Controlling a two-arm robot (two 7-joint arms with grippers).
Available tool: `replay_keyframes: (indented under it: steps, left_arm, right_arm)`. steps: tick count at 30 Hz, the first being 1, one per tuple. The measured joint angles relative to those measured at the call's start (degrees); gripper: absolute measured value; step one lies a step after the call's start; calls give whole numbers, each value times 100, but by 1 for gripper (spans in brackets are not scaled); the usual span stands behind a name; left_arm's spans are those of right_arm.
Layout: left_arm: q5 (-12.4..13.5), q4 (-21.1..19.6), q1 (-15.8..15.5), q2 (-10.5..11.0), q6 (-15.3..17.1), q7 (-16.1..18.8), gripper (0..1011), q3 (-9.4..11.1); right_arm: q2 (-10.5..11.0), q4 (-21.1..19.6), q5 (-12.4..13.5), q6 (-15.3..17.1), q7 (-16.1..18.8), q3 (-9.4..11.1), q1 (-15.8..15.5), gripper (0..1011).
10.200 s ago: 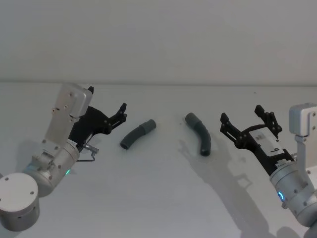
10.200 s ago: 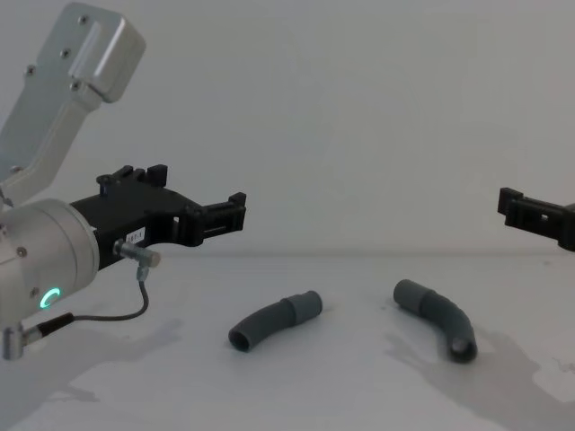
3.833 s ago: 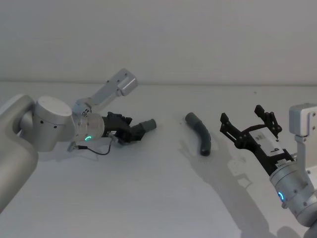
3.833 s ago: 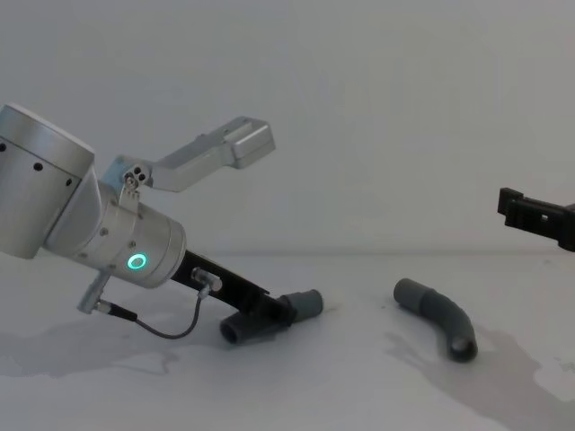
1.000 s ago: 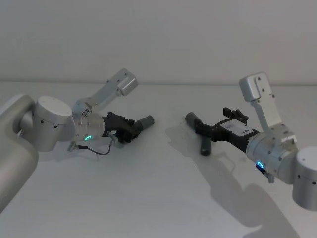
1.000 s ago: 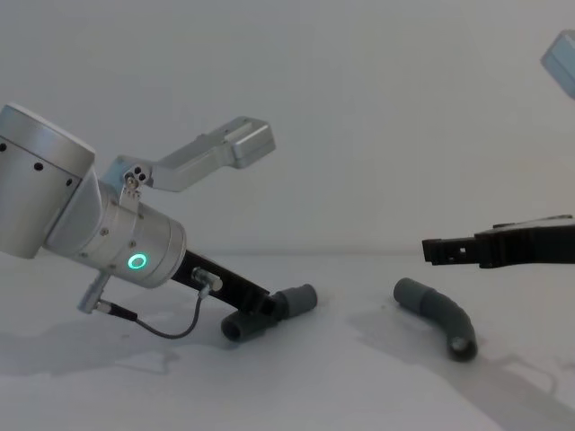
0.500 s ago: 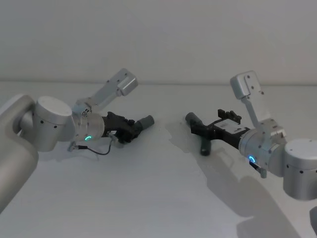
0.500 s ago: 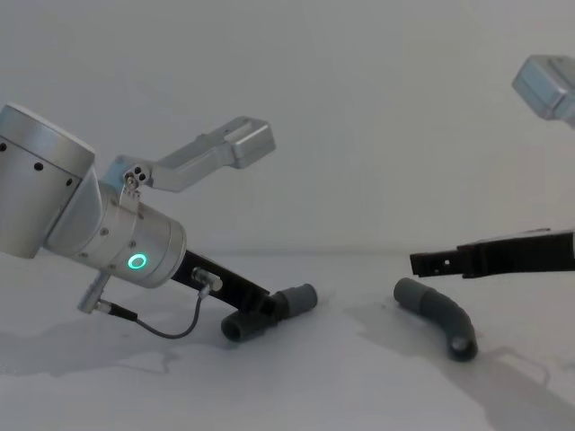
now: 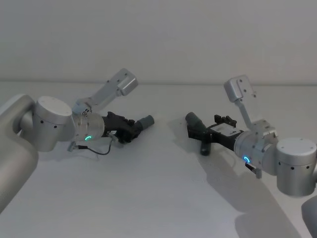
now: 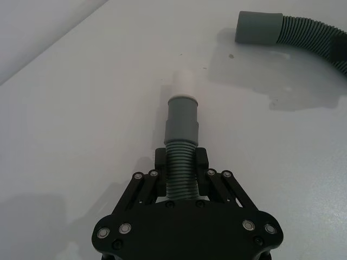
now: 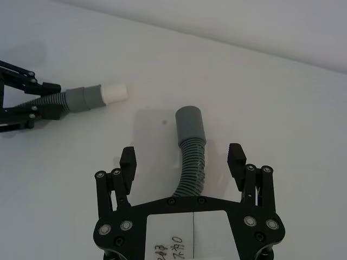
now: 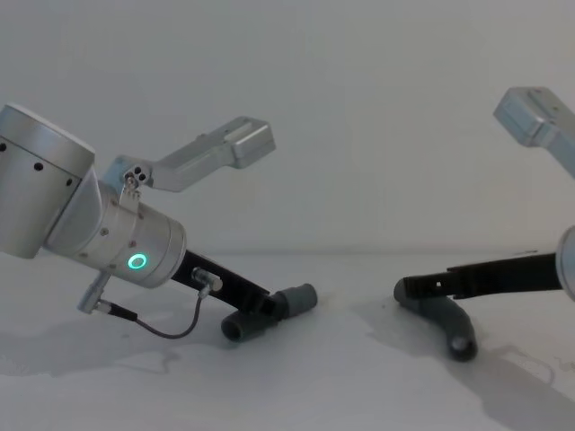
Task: Use both hands to pick up one end of the pipe from the table, align the ends, and insert them.
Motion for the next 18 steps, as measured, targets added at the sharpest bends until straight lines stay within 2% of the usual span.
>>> replay_keyframes:
  steps: [18]
  left_arm:
    - [0, 0, 0, 0, 0, 0, 298, 0]
  right_arm:
    - [-108, 498, -117, -16, 126, -82, 174, 1001]
